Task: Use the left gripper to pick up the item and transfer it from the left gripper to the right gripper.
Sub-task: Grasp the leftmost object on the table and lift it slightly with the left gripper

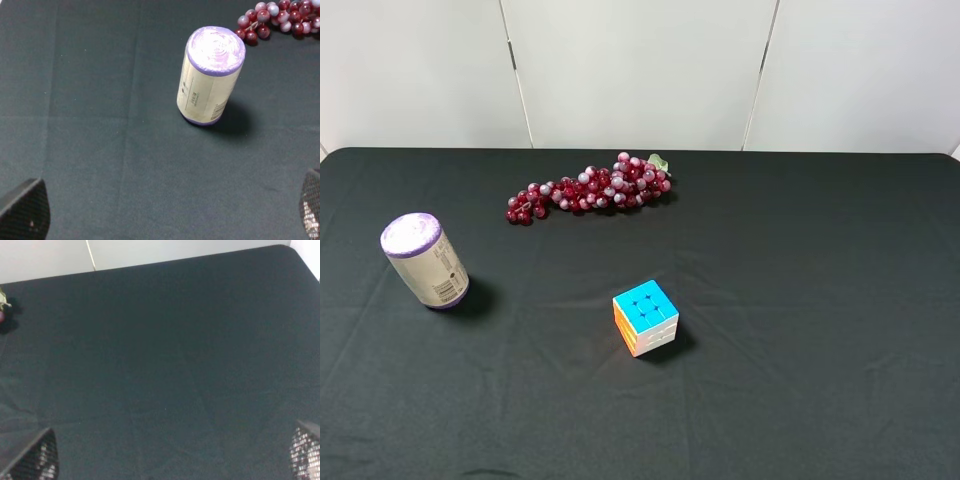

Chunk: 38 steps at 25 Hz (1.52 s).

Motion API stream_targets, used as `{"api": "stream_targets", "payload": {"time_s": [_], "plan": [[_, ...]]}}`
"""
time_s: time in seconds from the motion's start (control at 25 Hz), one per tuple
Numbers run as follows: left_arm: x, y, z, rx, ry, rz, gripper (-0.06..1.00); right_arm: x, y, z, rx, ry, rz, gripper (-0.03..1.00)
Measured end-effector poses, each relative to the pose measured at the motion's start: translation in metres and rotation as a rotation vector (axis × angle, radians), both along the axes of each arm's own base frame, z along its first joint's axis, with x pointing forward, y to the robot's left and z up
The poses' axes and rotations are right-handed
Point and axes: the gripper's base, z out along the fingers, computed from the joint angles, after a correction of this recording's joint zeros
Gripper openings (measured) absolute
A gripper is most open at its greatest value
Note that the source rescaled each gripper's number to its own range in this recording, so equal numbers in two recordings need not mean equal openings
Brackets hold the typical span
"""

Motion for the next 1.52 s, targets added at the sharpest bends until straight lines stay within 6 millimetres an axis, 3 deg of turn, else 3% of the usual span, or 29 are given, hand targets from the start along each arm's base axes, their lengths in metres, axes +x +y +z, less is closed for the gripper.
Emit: {"api": "stream_targets", "payload": {"time_s": [1.52], "plan": [[0.0000, 0.0000, 0.0001, 0.000, -0.001, 0.000, 1.00, 0.0000, 0.0000, 0.0000, 0.000, 0.000, 0.000, 1.00]]}}
